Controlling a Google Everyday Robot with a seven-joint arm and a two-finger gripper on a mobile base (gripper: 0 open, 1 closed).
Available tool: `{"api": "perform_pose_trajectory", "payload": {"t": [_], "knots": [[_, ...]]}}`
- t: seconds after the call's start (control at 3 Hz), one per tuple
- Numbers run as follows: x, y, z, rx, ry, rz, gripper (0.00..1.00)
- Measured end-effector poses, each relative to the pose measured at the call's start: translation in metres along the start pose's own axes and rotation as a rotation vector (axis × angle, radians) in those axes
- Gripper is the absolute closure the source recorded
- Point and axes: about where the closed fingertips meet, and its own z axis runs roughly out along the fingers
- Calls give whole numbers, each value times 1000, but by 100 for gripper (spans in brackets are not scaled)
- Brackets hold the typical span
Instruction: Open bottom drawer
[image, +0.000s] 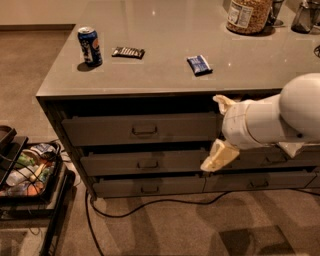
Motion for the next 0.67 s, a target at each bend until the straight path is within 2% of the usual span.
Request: {"api": "perform_pose_trajectory", "payload": {"t": [0.33, 0.67], "knots": [[3, -1, 48, -40, -24, 46, 0], [3, -1, 49, -41, -24, 44, 0]]}}
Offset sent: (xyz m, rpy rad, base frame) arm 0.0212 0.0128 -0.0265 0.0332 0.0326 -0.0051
